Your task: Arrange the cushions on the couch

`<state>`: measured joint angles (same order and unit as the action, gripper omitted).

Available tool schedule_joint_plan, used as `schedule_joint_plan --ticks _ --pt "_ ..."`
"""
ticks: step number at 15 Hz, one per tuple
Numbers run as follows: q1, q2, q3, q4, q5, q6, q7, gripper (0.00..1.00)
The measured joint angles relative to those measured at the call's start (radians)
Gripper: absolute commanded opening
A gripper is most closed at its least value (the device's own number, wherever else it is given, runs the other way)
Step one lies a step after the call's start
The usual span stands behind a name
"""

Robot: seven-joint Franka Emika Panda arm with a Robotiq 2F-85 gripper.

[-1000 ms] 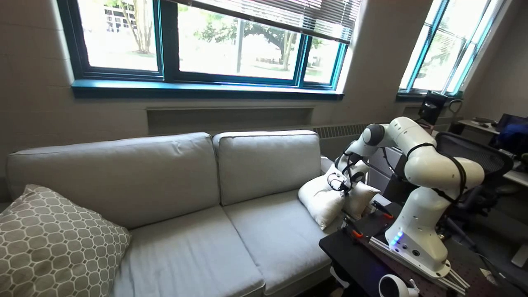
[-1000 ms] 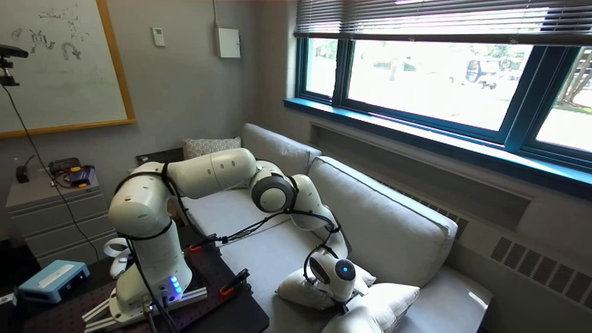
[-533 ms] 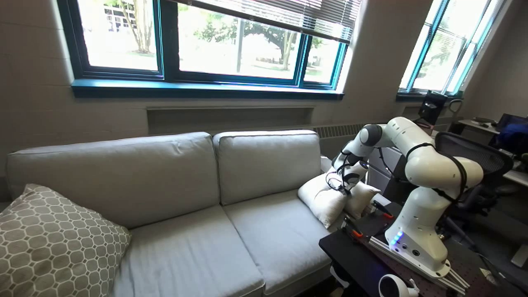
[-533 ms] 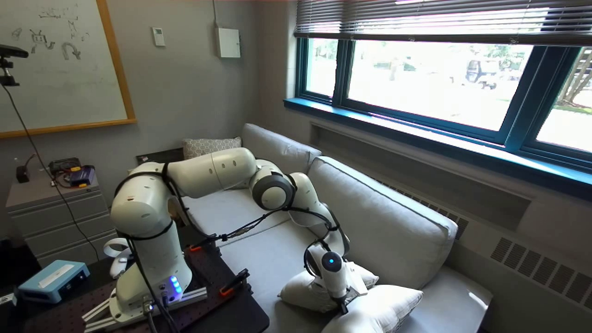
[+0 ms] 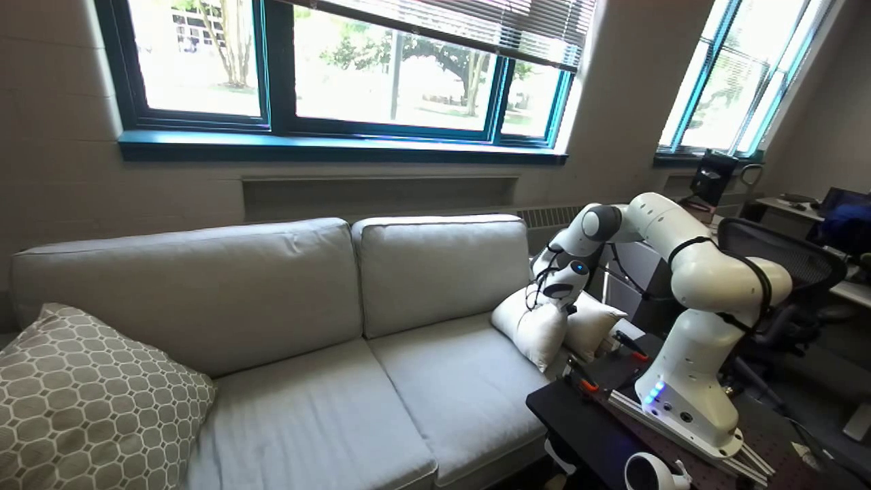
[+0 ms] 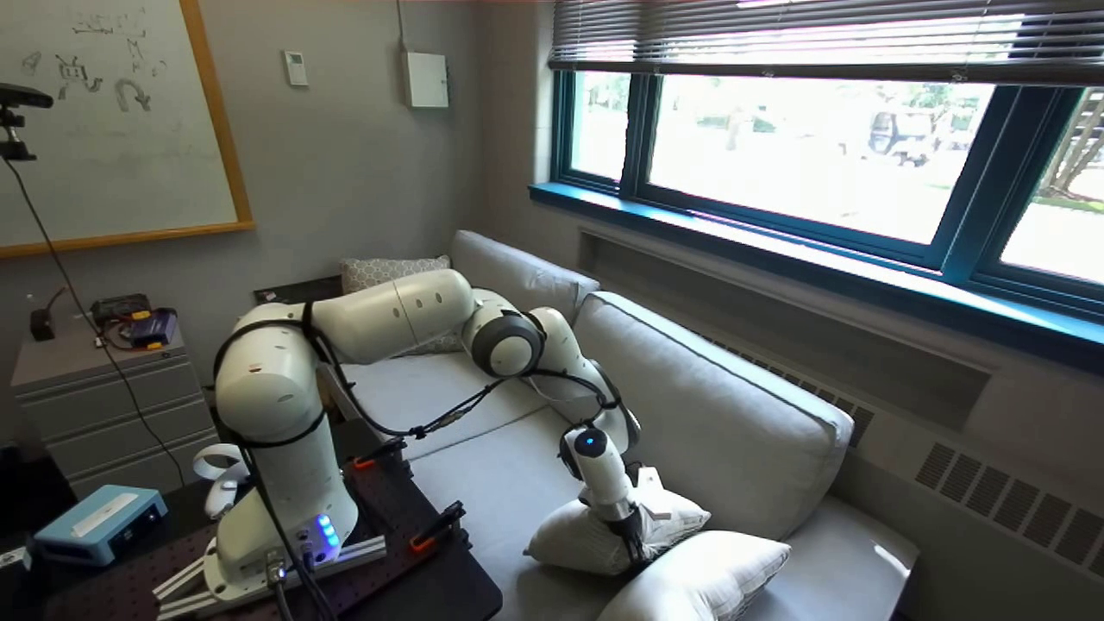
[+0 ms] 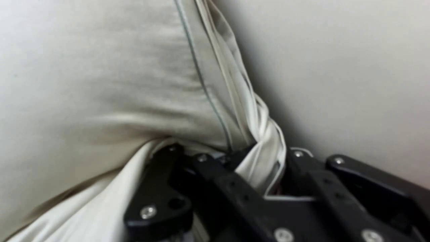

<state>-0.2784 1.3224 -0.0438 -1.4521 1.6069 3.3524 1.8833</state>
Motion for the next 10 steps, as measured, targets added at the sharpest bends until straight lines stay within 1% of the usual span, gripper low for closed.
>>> schedule_joint_plan --ticks 4,5,6,7,8,9,10 --pt "0.032 0.001 -0.005 0.031 0.071 0.115 0.025 0.02" --pt "0.057 0.002 -0.038 0.032 0.093 0.105 0.054 0.02" --pt "0.097 0.005 -0.095 0.031 0.126 0.087 0.088 0.02" --pt "0.123 0.009 -0.127 0.032 0.140 0.096 0.120 0.02" --pt "0.137 0.012 -0.140 0.034 0.159 0.114 0.136 0.02" --pt "0.167 0.018 -0.180 0.030 0.199 0.105 0.152 0.03" --pt "0.209 0.030 -0.240 0.023 0.245 0.091 0.177 0.02"
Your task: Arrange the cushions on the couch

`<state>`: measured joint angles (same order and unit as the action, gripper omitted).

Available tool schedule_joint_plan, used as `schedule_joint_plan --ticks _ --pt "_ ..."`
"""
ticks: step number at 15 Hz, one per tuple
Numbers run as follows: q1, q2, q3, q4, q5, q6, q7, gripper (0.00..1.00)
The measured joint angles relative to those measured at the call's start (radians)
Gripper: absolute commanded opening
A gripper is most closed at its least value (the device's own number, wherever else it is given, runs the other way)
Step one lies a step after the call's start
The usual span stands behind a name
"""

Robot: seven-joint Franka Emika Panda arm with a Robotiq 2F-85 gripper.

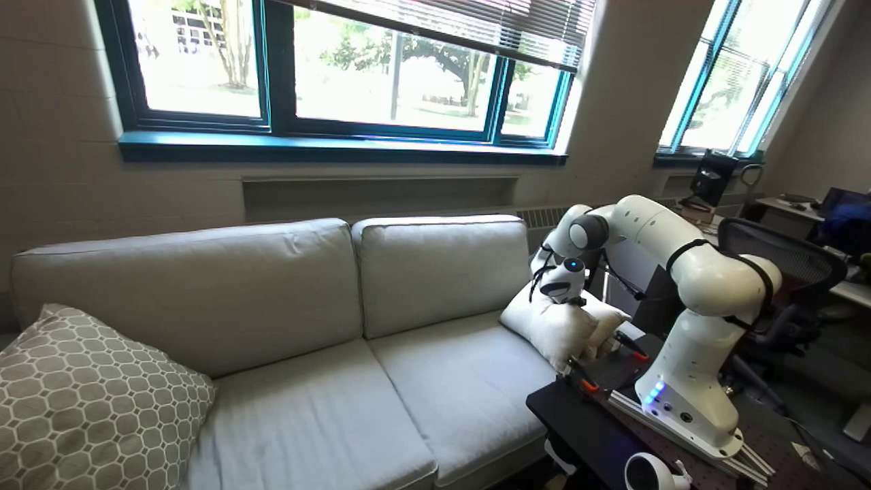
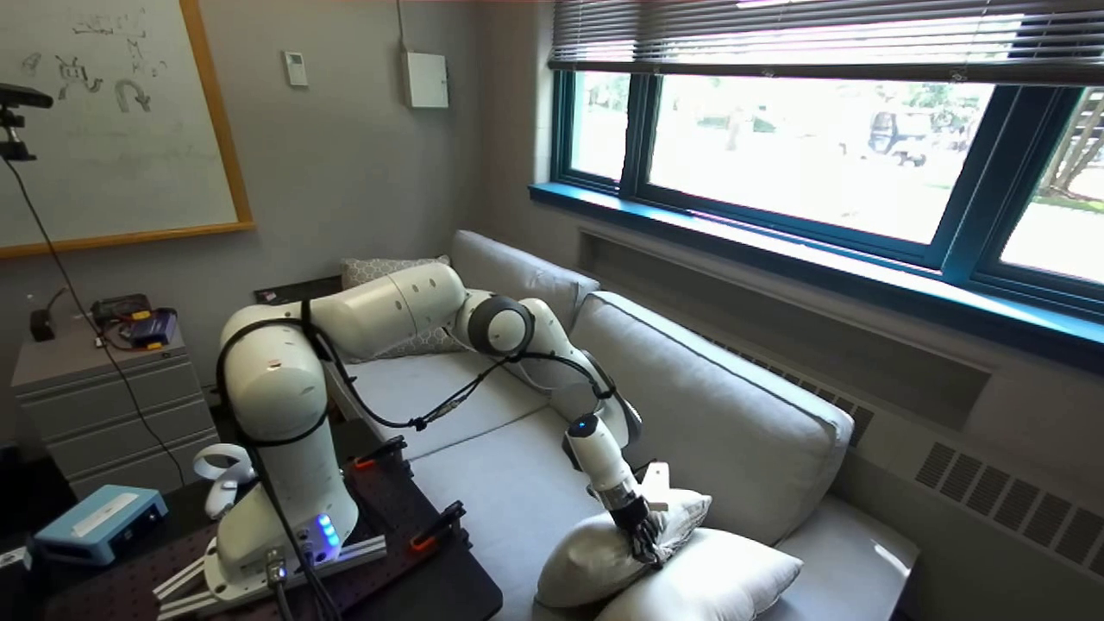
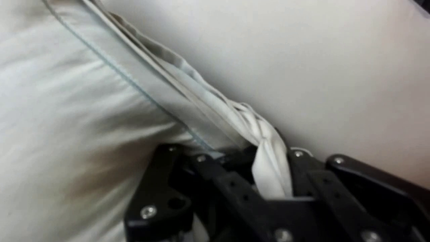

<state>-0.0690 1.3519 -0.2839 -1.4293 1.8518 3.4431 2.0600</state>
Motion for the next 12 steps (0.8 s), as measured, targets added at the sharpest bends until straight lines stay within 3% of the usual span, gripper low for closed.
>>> schedule_joint_plan --ticks 2,3,5,12 --pt "0.044 0.022 -0.051 -0.010 0.051 0.023 0.021 0.03" --pt "0.076 0.036 -0.093 -0.022 0.088 0.004 0.027 0.28" --pt "0.114 0.058 -0.130 -0.034 0.128 0.009 0.034 0.32" --pt "0.199 0.086 -0.224 -0.080 0.201 0.011 0.037 0.85"
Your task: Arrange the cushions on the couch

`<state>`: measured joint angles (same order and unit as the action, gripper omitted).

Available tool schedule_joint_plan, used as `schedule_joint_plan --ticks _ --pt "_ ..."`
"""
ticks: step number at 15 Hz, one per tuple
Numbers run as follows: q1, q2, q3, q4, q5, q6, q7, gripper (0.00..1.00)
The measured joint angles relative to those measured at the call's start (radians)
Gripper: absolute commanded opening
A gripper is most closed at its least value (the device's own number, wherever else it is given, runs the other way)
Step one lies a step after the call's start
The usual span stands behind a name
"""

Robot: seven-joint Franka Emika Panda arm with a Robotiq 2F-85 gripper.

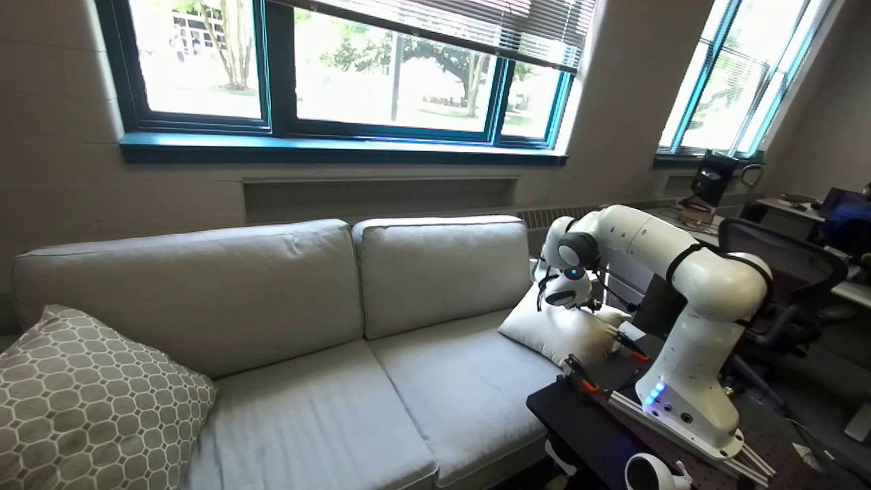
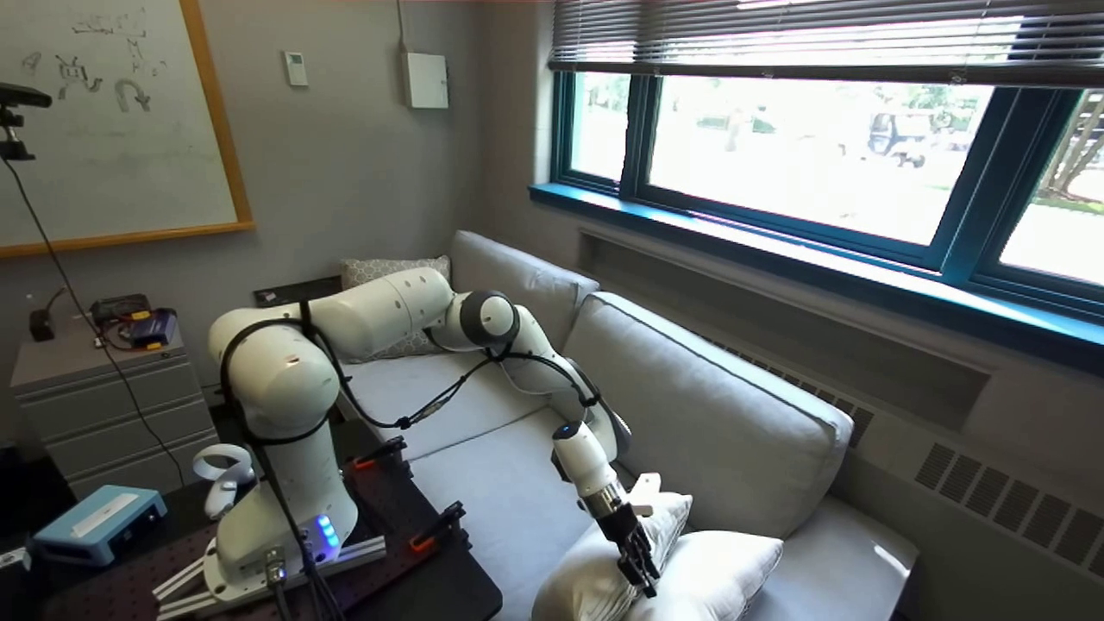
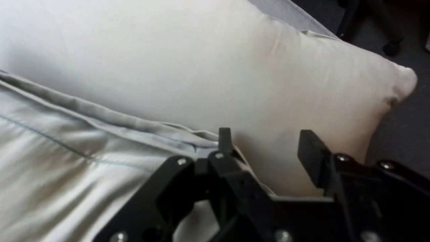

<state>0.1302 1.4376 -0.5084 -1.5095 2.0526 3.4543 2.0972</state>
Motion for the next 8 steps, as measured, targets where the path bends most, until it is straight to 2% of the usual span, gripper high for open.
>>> schedule_joint_plan --ticks 2,8 --pt "0.008 0.000 -0.006 0.000 -0.001 0.000 -0.001 0.99" --pt "0.043 0.000 -0.026 0.010 -0.011 -0.018 -0.001 1.00"
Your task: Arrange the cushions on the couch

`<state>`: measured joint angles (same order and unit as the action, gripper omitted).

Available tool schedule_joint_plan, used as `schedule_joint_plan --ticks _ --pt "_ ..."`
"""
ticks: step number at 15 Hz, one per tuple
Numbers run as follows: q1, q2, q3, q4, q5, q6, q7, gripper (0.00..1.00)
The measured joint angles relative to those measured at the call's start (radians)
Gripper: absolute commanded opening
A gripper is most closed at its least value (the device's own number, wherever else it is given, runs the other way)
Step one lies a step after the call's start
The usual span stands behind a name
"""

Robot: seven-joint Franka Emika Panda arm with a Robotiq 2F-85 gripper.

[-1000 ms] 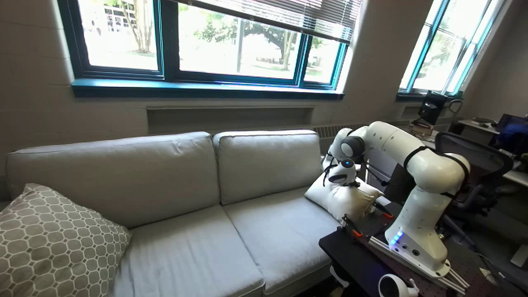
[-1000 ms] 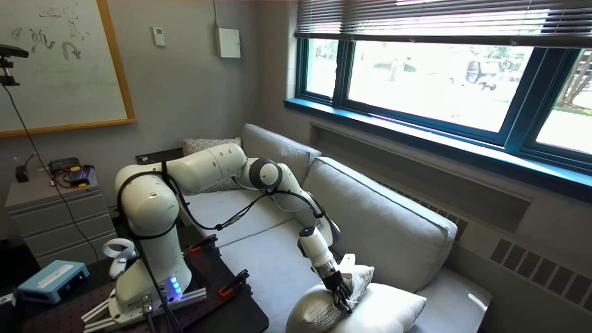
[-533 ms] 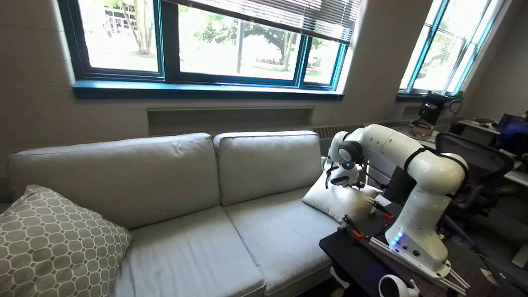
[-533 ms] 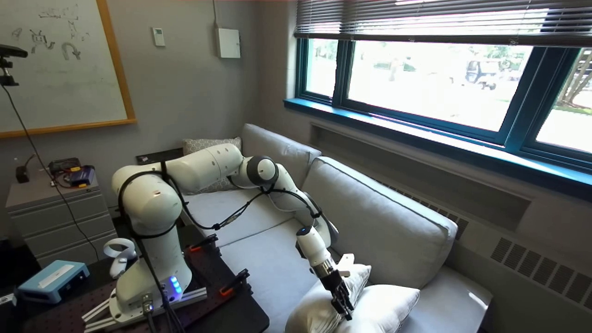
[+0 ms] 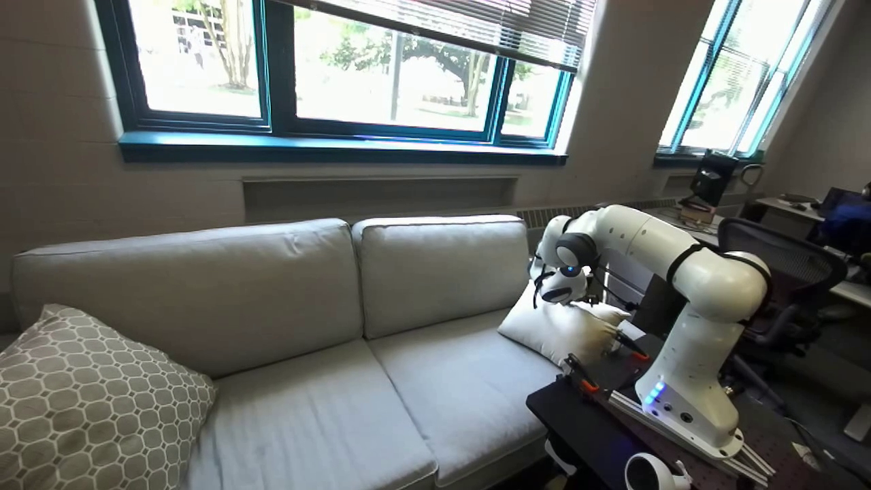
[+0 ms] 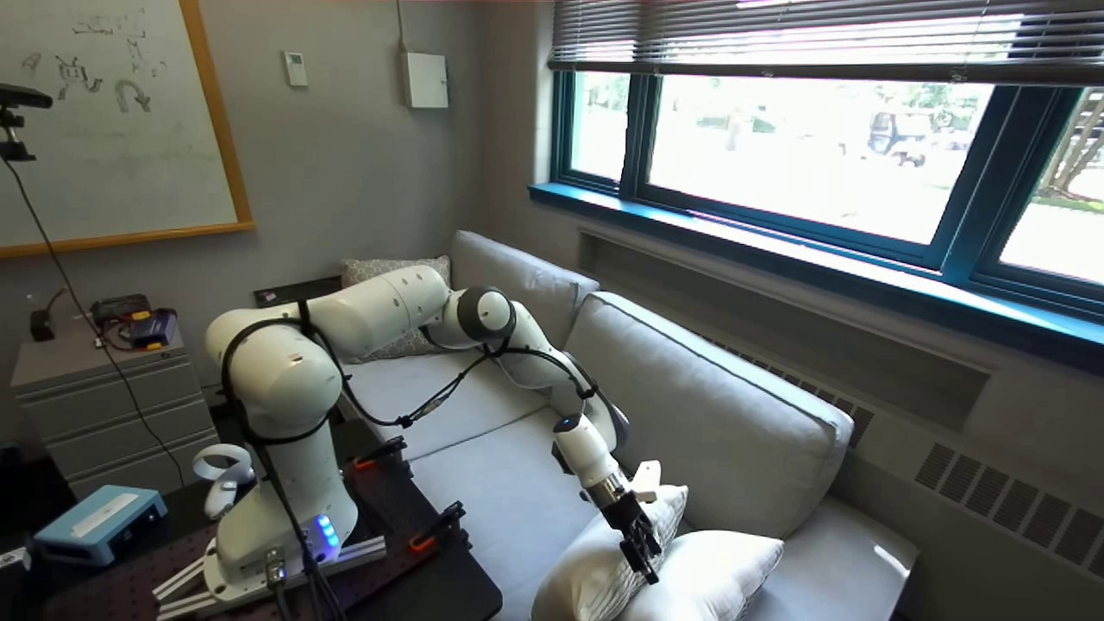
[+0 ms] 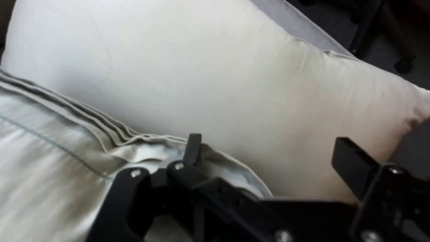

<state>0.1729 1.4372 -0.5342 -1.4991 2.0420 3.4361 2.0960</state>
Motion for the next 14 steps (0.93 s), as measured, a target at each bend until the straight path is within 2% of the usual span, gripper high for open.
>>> schedule_joint_plan --ticks 5,8,11,14 --pt "0.092 0.009 -0.097 -0.008 0.028 -0.057 0.030 1.00" --pt "0.200 0.037 -0.212 -0.027 0.055 -0.205 0.022 1.00" --pt "0.299 0.037 -0.304 -0.039 0.157 -0.372 -0.109 1.00" --pt "0.366 0.037 -0.362 -0.069 0.289 -0.553 -0.289 1.00"
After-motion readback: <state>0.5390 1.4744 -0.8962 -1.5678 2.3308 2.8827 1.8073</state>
